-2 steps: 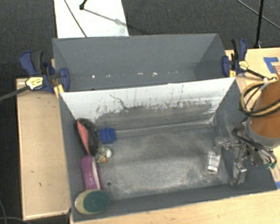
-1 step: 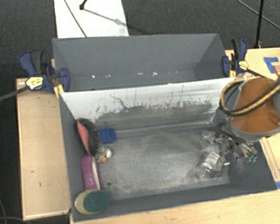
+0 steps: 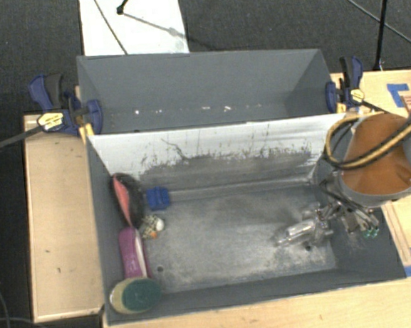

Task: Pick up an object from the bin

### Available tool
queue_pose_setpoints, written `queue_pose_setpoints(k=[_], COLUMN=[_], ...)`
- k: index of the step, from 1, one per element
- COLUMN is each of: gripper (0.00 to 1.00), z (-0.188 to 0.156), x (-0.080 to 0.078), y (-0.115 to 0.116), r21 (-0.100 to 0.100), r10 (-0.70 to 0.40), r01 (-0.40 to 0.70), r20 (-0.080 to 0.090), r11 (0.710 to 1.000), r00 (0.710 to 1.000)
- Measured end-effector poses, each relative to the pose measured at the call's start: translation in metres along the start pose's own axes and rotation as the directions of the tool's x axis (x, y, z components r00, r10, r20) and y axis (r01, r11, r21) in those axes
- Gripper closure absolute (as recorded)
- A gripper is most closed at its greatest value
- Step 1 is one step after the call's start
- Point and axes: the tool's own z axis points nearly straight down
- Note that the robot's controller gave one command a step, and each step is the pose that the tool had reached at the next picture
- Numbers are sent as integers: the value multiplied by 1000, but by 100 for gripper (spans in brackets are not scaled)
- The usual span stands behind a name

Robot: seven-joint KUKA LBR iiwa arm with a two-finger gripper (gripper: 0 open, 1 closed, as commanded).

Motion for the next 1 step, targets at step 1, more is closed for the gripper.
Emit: queue_pose_setpoints(k=[1], gripper=[100], z=[-176], x=[1], y=[18], r21=[2], r10=[-39], r01=[39], r20=[5], r11=[999], r00=[999])
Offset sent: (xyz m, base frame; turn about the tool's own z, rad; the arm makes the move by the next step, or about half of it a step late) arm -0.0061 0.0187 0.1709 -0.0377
